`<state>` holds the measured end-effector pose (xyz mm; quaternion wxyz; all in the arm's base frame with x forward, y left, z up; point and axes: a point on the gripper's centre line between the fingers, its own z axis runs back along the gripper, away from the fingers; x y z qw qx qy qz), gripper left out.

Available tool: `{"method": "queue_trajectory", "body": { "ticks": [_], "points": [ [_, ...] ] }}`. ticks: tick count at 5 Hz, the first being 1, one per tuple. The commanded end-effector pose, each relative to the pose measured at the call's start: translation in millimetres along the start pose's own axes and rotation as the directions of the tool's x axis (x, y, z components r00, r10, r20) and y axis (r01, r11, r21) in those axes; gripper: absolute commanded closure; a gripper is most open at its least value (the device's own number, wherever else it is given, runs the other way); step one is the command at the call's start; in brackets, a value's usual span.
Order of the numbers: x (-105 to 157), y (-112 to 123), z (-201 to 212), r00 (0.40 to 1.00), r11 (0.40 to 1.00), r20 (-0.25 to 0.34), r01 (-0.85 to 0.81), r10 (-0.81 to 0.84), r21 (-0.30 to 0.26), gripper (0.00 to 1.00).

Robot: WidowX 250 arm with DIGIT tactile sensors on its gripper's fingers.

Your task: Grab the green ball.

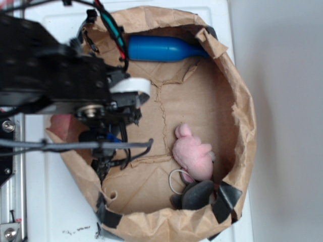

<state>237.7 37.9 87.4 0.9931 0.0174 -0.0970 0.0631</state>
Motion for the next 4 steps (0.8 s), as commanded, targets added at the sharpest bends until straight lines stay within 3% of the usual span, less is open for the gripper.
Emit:
{"method": "queue_trajectory", "body": {
  "ticks": [1,2,3,4],
  "points": [
    [32.5,12.6,97.8,0.994,0.995,0.057,-0.096,0.094,0.040,1.00],
    [50.8,28.1,125.7,0.990,0.992,0.070,-0.116,0.119,-0.047,1.00],
    [62.7,35.4,138.8,0.986,0.988,0.087,-0.135,0.141,-0.069,1.00],
    [69.3,35.2,141.0,0.987,0.990,0.077,-0.137,0.140,-0.043,1.00]
  ]
}}
